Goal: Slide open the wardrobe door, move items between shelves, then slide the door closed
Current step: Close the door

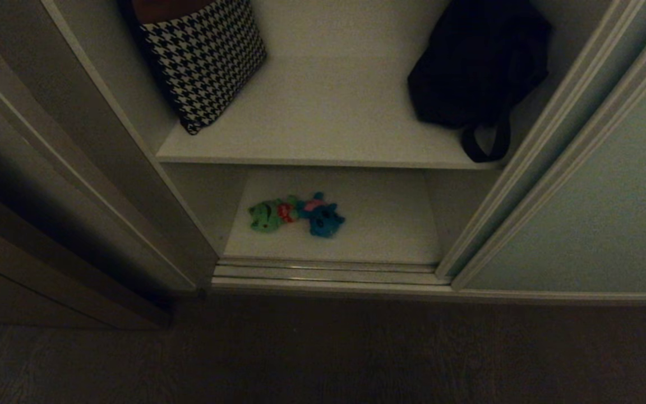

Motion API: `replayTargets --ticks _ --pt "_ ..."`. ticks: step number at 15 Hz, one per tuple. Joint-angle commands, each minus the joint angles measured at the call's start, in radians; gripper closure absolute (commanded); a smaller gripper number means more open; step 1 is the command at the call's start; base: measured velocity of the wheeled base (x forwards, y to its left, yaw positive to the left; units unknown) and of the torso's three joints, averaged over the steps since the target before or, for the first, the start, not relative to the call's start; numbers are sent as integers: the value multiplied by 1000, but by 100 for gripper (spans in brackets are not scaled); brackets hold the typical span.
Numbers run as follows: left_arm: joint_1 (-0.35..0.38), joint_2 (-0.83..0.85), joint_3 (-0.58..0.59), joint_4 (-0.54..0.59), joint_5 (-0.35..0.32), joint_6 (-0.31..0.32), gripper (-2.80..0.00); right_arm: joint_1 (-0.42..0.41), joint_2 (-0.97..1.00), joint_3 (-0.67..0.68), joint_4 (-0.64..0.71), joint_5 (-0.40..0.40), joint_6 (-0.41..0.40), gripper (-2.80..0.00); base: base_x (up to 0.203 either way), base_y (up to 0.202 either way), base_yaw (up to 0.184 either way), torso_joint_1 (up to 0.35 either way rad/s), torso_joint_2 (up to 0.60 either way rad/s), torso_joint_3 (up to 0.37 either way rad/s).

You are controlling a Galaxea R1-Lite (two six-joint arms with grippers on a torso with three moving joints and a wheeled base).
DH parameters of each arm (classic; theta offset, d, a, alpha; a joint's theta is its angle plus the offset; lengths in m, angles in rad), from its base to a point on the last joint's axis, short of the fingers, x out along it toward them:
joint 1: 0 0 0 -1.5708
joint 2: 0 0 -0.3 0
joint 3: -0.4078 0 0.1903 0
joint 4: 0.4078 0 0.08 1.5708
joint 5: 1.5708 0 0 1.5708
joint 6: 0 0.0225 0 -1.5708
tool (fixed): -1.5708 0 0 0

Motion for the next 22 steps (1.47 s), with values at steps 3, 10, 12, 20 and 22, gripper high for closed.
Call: replayTargets --ticks 3,10,12,20,22 --pt "1 2 0 -2 -1 -19 0 1 -1 0 1 0 0 0 0 0 0 0 0 0" --pt "0 2 0 -2 1 -32 0 1 -1 0 -1 -1 -1 0 0 0 0 0 0 0" --pt "0 2 0 -2 1 -32 0 1 -1 0 1 0 0 0 0 0 0 0 0 0" --pt "0 2 0 -2 1 -36 0 1 12 -74 67 -9 -13 0 0 0 0 0 0 0" --pt "0 2 0 -2 1 -35 0 1 84 -271 183 -9 20 0 0 0 0 0 0 0"
